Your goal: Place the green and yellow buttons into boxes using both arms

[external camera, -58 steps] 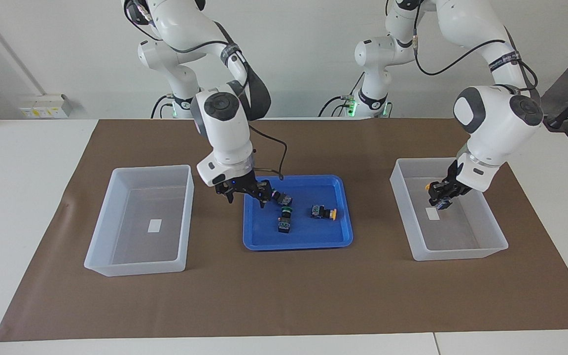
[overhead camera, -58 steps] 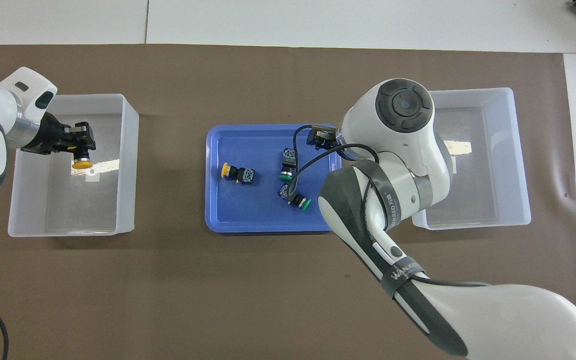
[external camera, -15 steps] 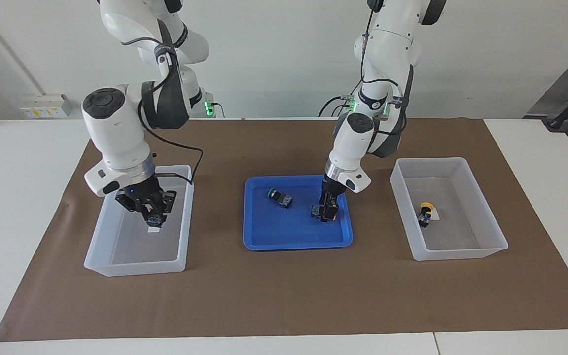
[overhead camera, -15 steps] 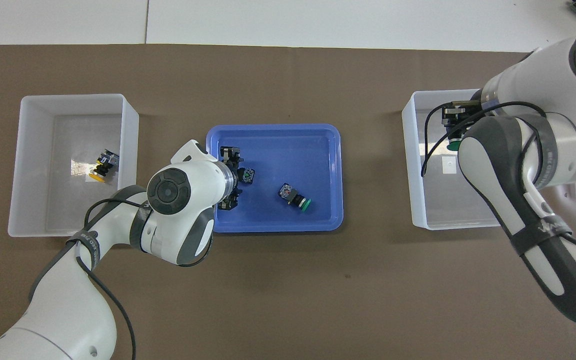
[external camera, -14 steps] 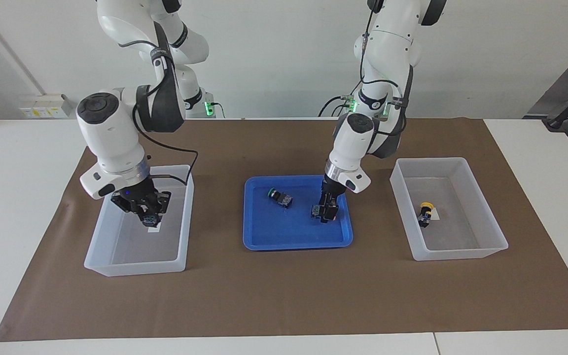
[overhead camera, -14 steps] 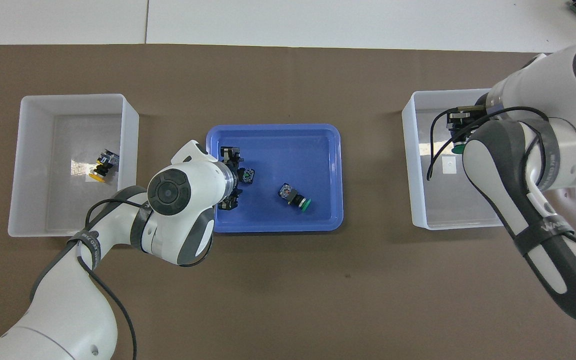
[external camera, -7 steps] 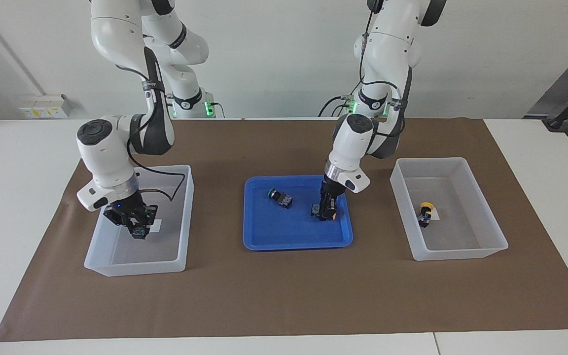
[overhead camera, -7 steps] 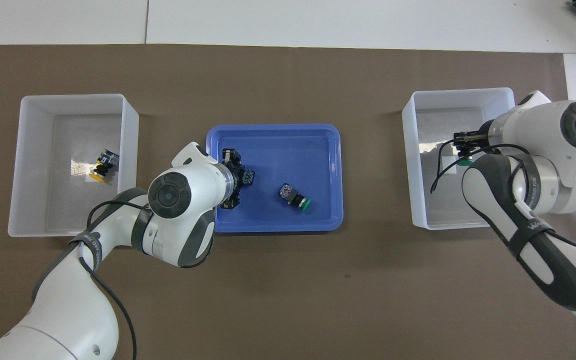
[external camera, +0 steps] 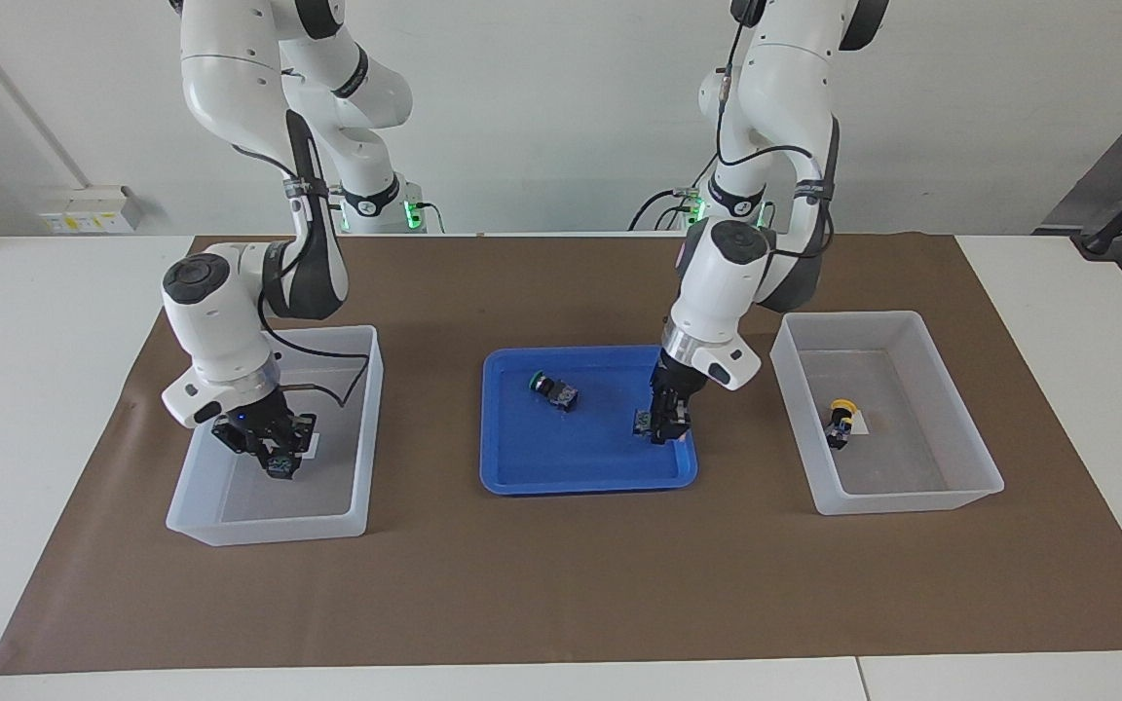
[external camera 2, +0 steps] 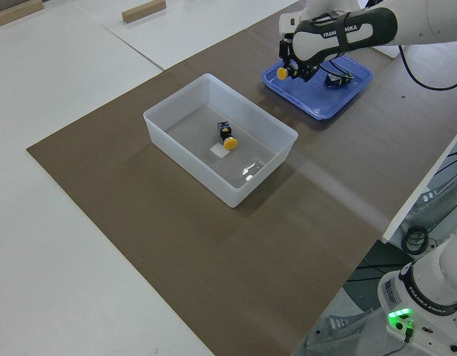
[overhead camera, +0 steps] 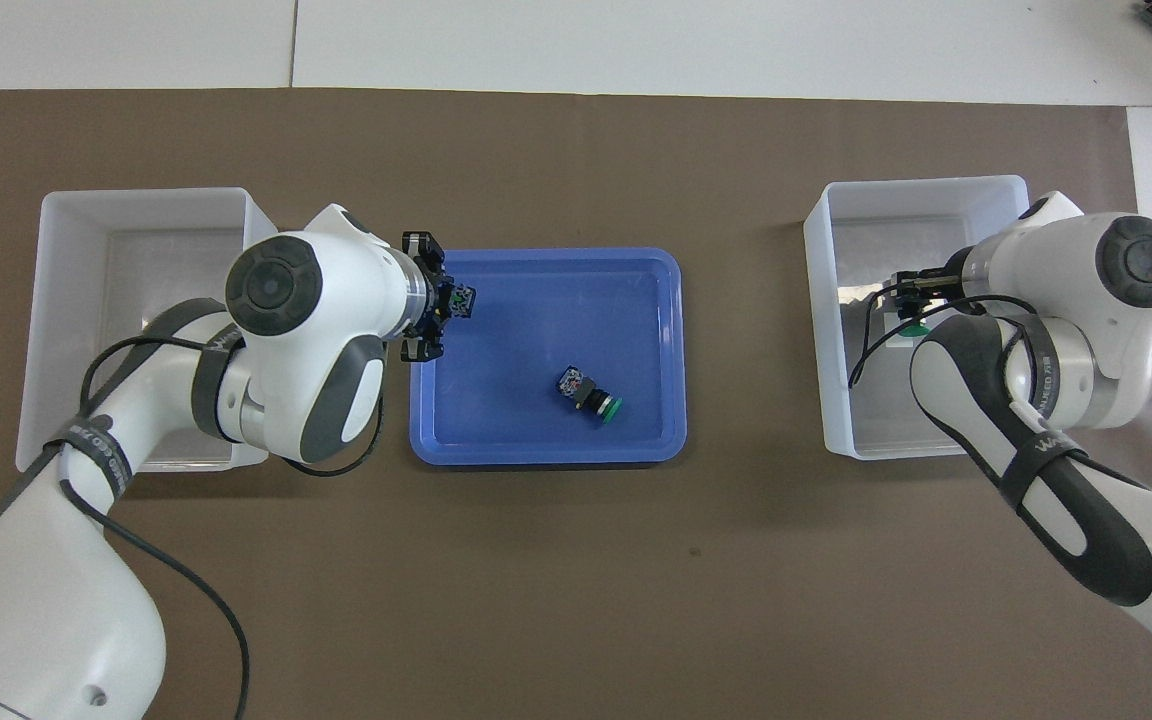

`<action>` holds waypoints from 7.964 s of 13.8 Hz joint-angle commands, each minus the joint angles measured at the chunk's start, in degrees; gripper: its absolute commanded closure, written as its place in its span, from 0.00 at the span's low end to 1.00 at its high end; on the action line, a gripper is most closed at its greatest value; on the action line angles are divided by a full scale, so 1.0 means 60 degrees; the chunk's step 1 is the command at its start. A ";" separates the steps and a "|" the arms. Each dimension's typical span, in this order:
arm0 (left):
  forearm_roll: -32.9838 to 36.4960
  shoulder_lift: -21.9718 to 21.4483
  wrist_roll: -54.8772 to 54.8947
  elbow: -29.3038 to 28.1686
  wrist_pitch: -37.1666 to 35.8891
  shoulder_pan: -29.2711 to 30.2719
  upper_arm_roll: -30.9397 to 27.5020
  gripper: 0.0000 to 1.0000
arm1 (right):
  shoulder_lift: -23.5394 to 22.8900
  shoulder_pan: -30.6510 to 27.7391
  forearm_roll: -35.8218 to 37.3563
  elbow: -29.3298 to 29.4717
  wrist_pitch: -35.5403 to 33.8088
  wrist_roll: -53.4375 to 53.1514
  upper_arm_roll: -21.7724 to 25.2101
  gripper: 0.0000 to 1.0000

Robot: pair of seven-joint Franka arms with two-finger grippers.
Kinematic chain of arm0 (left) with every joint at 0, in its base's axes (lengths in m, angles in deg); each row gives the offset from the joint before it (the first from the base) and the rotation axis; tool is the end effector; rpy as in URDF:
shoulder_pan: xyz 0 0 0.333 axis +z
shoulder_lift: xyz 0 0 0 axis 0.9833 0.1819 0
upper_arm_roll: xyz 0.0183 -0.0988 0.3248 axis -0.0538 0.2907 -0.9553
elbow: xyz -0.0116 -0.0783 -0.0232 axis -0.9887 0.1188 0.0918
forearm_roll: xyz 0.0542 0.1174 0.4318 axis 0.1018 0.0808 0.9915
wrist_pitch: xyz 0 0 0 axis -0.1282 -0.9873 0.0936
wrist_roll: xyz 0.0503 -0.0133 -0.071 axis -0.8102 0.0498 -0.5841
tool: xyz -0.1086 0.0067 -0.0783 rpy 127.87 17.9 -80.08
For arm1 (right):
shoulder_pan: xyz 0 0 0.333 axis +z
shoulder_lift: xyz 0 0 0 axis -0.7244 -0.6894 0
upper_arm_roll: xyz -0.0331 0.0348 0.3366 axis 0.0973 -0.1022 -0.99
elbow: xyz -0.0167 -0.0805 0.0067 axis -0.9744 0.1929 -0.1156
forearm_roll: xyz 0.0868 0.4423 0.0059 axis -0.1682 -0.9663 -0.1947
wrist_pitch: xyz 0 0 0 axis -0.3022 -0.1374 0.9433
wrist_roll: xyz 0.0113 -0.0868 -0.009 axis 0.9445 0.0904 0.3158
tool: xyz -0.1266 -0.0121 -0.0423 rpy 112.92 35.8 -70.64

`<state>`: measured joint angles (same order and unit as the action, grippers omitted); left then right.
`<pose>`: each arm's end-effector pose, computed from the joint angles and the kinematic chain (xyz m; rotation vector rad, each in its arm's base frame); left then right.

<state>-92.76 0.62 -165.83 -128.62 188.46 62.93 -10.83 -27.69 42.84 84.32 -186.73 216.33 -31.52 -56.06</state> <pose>0.6534 -0.2854 0.3413 2.1310 1.9206 0.0500 0.6882 -0.0317 0.2758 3.0851 0.0077 0.3223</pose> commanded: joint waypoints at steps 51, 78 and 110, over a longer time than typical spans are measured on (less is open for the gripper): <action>0.0618 -0.3174 1.7642 0.2133 -0.9523 0.3497 0.0298 0.14 | 0.0654 0.2387 -0.0035 0.1733 -0.2241 -0.2445 -0.1985 1.00; 0.0486 -0.3248 1.7539 0.2133 -0.7823 0.3541 0.0181 0.00 | 0.1784 -0.1513 -0.0402 0.0981 -0.2898 -0.0643 -0.1941 0.00; 0.0486 -0.3248 1.7539 0.2148 -0.7838 0.3541 0.0181 0.00 | 0.3937 0.0743 -0.0329 0.3345 -0.9598 -0.0717 0.1033 0.00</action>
<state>-89.90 -17.30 -60.23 -113.71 140.22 84.30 -9.41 -5.60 46.78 83.16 -165.25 159.51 -37.35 -50.31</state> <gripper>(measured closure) 0.000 0.000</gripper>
